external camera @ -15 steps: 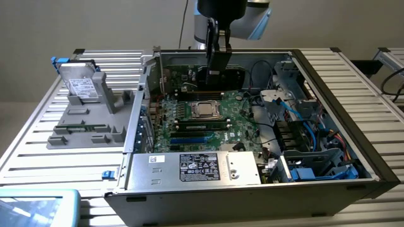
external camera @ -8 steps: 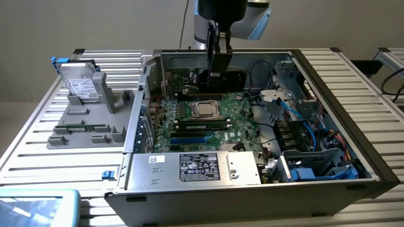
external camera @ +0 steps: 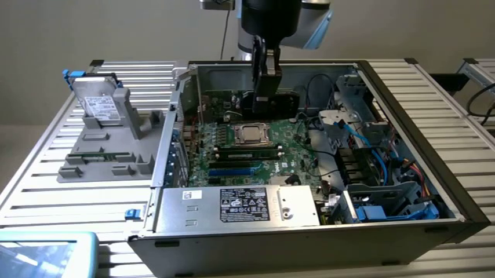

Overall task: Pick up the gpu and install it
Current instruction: 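Insert the gpu into the slot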

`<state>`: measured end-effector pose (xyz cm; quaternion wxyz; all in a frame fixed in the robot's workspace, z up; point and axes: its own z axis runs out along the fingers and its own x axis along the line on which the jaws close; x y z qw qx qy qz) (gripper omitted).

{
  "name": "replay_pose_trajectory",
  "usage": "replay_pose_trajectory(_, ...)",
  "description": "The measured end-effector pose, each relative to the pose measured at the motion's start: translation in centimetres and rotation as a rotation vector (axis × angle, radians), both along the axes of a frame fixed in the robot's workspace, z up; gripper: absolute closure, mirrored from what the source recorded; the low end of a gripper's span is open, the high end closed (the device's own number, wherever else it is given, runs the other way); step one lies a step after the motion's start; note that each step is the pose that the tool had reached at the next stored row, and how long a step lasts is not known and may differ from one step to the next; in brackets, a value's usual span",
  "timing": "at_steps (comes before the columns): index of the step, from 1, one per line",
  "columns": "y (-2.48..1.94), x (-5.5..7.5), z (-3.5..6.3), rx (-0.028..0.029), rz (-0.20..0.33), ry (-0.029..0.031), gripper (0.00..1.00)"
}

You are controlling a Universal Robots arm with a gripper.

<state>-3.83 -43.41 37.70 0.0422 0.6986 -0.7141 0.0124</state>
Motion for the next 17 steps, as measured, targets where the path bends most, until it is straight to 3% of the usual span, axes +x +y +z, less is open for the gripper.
replay_pose_trajectory(17, 0.03, -0.13, -0.57, -0.0001, 0.000, 0.0002, 0.72)
